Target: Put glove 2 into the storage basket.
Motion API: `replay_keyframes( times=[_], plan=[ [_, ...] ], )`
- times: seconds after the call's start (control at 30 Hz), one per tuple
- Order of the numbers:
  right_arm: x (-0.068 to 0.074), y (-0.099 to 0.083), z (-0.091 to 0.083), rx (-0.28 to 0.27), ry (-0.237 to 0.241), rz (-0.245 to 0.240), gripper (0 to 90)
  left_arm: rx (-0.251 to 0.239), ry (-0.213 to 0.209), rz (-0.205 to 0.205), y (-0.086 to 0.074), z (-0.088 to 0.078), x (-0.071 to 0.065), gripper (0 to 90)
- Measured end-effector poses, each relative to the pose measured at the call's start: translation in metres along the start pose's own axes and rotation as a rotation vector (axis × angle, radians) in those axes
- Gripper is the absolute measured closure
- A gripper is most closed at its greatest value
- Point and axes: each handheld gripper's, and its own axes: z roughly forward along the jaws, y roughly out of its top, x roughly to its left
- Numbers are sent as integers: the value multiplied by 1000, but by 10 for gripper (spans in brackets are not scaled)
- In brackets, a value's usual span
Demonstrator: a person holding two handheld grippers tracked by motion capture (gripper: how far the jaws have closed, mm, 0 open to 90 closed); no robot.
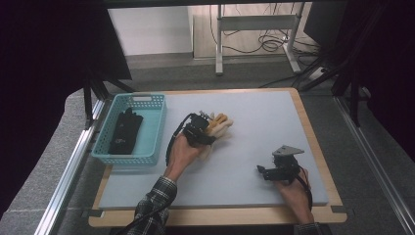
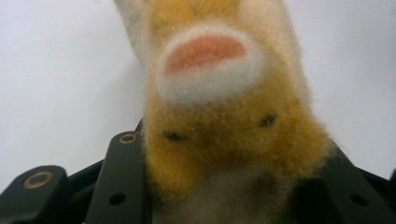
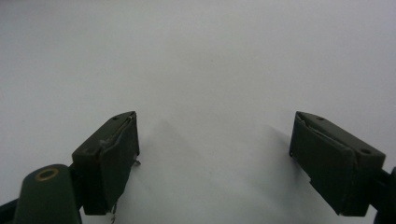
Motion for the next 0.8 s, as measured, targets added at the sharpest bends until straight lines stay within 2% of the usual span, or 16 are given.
replay_keyframes(
  times=[0.27,0.43,0.57,0.73,0.8],
  plan=[
    [0,0,0,0,0,0,155,-19,50,-35,0,-24,20,549],
    [0,0,0,0,0,-1,155,-53,78,-63,3,-46,32,549],
    [0,0,0,0,-1,0,155,-68,115,-72,3,-62,41,549],
    [0,0,0,0,-1,-1,155,-78,154,-94,-2,-78,54,549],
    [0,0,0,0,-1,-1,155,-77,179,-117,-8,-87,66,550]
  ],
)
